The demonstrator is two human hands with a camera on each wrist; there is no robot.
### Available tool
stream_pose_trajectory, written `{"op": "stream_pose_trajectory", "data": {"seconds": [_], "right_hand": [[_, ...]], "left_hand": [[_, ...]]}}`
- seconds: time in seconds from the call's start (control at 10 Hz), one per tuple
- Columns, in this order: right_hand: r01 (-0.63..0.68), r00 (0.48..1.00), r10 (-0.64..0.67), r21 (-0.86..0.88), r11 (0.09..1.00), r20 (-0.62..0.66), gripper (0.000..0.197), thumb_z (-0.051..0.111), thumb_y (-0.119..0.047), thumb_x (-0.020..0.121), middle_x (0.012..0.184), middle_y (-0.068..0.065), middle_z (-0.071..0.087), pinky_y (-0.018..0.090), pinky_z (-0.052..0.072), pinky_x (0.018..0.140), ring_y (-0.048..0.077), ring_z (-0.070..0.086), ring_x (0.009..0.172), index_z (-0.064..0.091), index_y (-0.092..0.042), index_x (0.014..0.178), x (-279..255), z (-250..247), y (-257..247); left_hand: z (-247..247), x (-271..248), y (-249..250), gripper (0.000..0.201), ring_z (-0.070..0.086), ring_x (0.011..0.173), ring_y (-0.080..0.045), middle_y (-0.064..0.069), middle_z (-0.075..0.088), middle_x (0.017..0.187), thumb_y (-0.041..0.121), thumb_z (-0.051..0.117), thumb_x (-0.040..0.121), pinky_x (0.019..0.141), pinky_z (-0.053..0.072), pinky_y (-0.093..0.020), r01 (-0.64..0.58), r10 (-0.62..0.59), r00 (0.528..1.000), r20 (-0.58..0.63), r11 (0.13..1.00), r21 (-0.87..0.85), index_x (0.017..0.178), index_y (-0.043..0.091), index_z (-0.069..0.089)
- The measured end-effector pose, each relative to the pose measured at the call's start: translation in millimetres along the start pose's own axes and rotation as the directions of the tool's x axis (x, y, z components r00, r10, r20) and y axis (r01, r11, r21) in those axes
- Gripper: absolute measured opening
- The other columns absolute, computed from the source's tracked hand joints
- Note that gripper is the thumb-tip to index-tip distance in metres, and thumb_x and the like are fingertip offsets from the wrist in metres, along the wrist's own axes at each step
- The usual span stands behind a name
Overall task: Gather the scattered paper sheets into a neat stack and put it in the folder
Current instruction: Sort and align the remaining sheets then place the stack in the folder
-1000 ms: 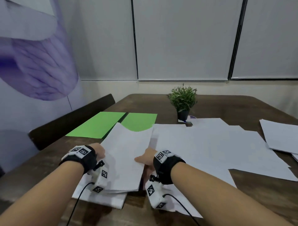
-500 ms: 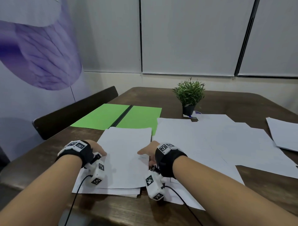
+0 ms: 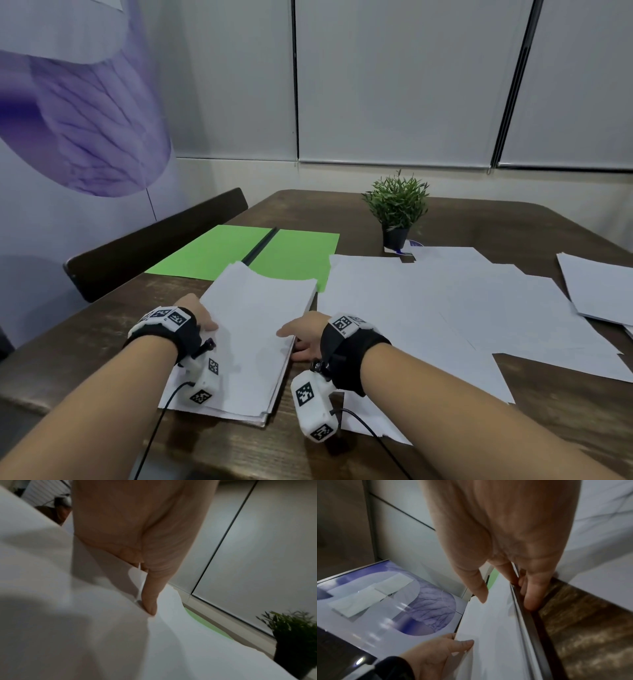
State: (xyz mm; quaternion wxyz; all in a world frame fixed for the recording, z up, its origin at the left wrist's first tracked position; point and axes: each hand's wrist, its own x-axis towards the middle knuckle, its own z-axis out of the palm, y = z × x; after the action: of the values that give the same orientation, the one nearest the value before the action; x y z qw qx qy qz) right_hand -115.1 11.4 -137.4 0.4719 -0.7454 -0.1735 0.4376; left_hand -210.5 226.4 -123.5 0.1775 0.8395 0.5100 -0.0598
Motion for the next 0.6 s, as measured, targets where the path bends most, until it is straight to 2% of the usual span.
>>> {"op": "stream_pose_trajectory", "data": {"seconds": [0.1,0.2,0.3,0.4,0.5,0.6], "right_hand": [[0.015,0.999,-0.016,-0.012,1.000,-0.047,0.045,0.065,-0.015,0.089,0.106,0.009,0.054,0.034,0.054,0.090,0.024,0.057,0.093,0.051,-0.001,0.129,-4,1,0],[0.010,0.989,-0.024,-0.098,0.995,-0.145,0.048,0.066,-0.024,0.089,0.111,0.012,0.051,0.037,0.056,0.082,0.027,0.057,0.096,0.048,-0.002,0.128,-16,-14,-6],[0.052,0.964,-0.114,-0.248,0.967,-0.242,0.049,0.065,-0.032,0.089,0.124,0.012,0.059,0.037,0.055,0.081,0.029,0.061,0.110,0.054,-0.002,0.127,-26,-53,-11],[0.048,0.914,-0.175,-0.330,0.943,-0.367,0.049,0.063,-0.035,0.091,0.136,0.009,0.055,0.030,0.044,0.094,0.026,0.052,0.124,0.057,-0.005,0.130,-49,-106,-9],[-0.041,0.875,-0.145,-0.369,0.929,-0.463,0.054,0.061,-0.038,0.092,0.141,0.010,0.050,0.032,0.037,0.108,0.027,0.047,0.130,0.054,-0.004,0.133,-70,-163,7],[-0.152,0.822,-0.077,-0.348,0.925,-0.565,0.073,0.065,-0.045,0.087,0.149,0.010,0.040,0.035,0.031,0.111,0.029,0.039,0.136,0.040,-0.006,0.143,-87,-218,38]], "left_hand": [[0,4,1,0.058,0.060,0.107,-0.031,-0.016,0.064,0.116,0.028,0.080,0.073,0.087,0.049,-0.034,0.031,-0.031,1.000,0.007,0.999,0.032,0.117,-0.002,0.057],[-2,-8,7,0.072,0.053,0.115,-0.036,-0.019,0.051,0.128,0.031,0.080,0.066,0.094,0.048,-0.042,0.074,-0.074,0.994,-0.079,0.997,-0.005,0.126,0.005,0.049],[-7,-28,36,0.064,0.050,0.119,-0.034,-0.019,0.050,0.131,0.028,0.070,0.080,0.097,0.046,-0.040,-0.047,0.037,0.991,-0.130,0.996,-0.071,0.131,0.002,0.044],[-6,-56,85,0.055,0.054,0.114,-0.032,-0.017,0.055,0.126,0.024,0.063,0.088,0.094,0.048,-0.036,-0.240,0.214,0.970,-0.114,0.919,-0.313,0.133,-0.002,0.044],[12,-90,138,0.026,0.054,0.093,-0.027,-0.014,0.052,0.107,0.019,0.062,0.090,0.081,0.050,-0.036,-0.283,0.344,0.939,-0.002,0.771,-0.571,0.107,0.002,0.052],[43,-112,188,0.029,0.055,0.096,-0.028,-0.018,0.055,0.110,0.029,0.066,0.087,0.080,0.049,-0.034,-0.290,0.406,0.910,0.082,0.765,-0.575,0.099,0.005,0.054]]}}
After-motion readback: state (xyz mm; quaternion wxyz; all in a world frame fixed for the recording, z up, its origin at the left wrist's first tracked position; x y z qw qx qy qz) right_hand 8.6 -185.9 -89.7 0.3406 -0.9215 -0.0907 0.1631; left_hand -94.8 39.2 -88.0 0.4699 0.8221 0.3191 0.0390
